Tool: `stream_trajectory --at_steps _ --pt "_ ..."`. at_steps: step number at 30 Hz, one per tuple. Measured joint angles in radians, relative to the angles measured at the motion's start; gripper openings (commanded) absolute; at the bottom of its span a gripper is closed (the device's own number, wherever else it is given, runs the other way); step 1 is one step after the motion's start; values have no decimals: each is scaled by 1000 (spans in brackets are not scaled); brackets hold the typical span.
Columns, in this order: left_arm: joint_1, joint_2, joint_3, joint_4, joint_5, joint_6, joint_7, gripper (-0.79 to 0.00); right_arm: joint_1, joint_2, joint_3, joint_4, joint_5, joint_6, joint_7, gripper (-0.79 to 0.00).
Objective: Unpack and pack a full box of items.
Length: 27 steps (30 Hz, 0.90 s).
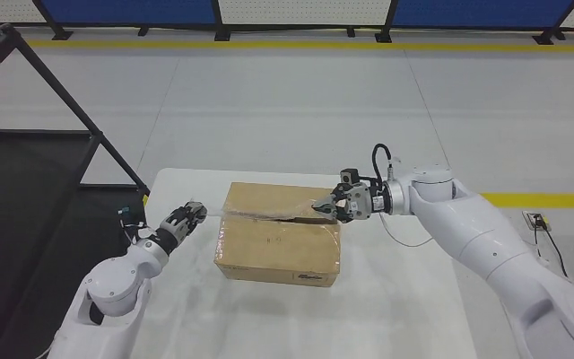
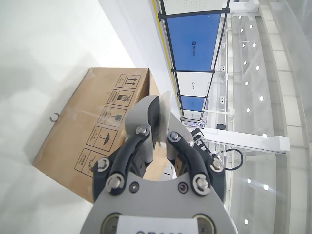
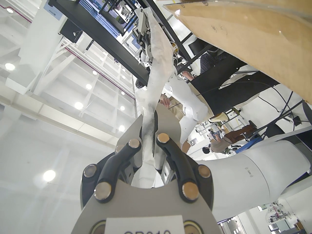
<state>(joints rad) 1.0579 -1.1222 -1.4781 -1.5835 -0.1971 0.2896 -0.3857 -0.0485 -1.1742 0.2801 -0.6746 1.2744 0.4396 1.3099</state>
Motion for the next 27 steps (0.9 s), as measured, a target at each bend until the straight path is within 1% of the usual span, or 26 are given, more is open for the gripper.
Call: stream_trajectory --at_steps 8,9,11,14,16,18,20,24,26,27 --pt "-25 -6 38 44 18 -7 11 -785 -59 38 62 -16 -22 14 2 -785" --pt "-25 -6 38 47 20 -7 12 -736 -66 42 68 -18 -25 13 5 -785" --pt "-25 -6 40 51 22 -8 13 -742 -80 49 82 -24 -32 19 9 -785" --pt "-28 -7 45 55 27 -6 10 -683 -95 57 98 -38 -47 36 7 -785" --pt "-30 -8 50 58 29 -6 9 -674 -105 61 108 -45 -60 44 4 -785" --pt "-32 -8 54 62 31 -7 8 -631 -114 64 118 -48 -66 48 0 -785" --pt "-35 -9 58 66 32 -10 8 -560 -124 67 129 -49 -72 58 -6 -785" --pt "-40 -11 63 74 33 -12 8 -526 -138 70 150 -52 -81 68 -14 -785" --pt "-42 -12 64 77 32 -13 10 -449 -144 72 161 -50 -86 72 -16 -785" --pt "-42 -12 64 78 31 -14 11 -431 -146 72 166 -49 -89 73 -15 -785"
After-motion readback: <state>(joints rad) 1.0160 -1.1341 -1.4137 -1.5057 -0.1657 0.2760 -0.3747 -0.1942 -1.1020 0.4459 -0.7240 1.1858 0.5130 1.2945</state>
